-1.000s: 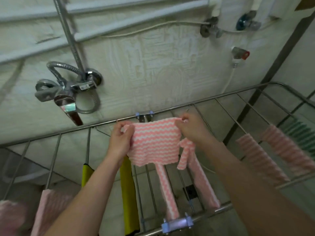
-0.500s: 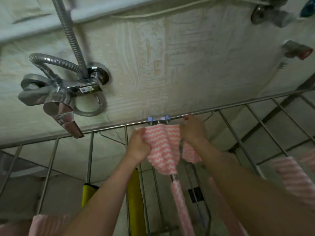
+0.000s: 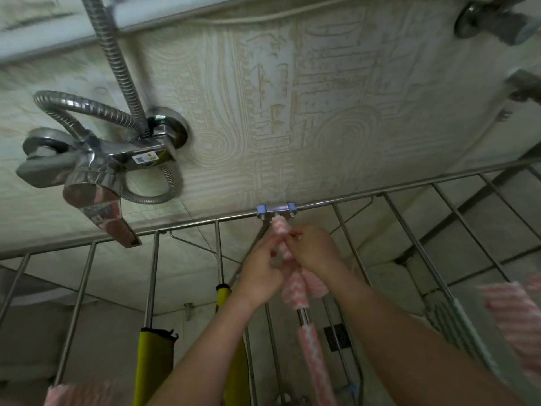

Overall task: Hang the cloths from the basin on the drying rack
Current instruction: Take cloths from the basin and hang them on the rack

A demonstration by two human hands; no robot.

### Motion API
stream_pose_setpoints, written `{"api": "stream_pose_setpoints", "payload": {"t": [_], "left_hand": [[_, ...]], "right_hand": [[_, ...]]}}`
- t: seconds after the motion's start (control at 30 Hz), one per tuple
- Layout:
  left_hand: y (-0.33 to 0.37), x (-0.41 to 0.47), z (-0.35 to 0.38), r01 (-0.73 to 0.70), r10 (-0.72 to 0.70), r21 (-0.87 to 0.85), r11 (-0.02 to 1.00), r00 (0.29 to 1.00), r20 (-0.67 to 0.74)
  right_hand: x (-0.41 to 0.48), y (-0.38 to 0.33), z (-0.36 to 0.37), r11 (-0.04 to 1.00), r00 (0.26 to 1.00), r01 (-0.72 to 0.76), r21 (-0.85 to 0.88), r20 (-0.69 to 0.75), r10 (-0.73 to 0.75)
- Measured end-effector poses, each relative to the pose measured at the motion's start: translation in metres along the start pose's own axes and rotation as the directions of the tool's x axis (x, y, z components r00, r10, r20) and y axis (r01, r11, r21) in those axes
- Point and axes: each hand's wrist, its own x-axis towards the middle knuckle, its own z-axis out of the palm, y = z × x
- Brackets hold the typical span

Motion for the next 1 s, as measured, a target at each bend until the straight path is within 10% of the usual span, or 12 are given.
{"api": "stream_pose_setpoints", "payload": {"t": [0.27, 0.43, 0.53, 0.8, 1.0], "left_hand": [[-0.010, 0.010, 0.010, -0.003, 0.004, 0.128, 0.992, 1.000, -0.007], [0.022, -0.013, 0.000, -0.020, 0.006, -0.165, 0.986, 0.997, -0.080], [0.052, -0.036, -0.001, -0.021, 0.060, -0.344, 0.939, 0.993, 0.101], [0.077, -0.063, 0.004, -0.018, 0.061, -0.378, 0.925, 0.993, 0.104], [0.094, -0.085, 0.015, -0.187, 0.149, -0.298, 0.936, 0.978, -0.146]], "right_hand": [[-0.013, -0.002, -0.029, 0.940, 0.995, -0.094, 0.328, -0.005, 0.101], [-0.047, 0.001, -0.078, 0.337, 0.955, -0.295, 0.894, 0.264, 0.135], [-0.070, 0.001, -0.090, 0.090, 0.942, -0.334, 0.938, 0.332, 0.046], [-0.111, 0.006, -0.097, -0.089, 0.955, -0.289, 0.953, 0.280, -0.094], [-0.146, 0.004, -0.106, -0.217, 0.980, -0.195, 0.957, 0.180, -0.086]]}}
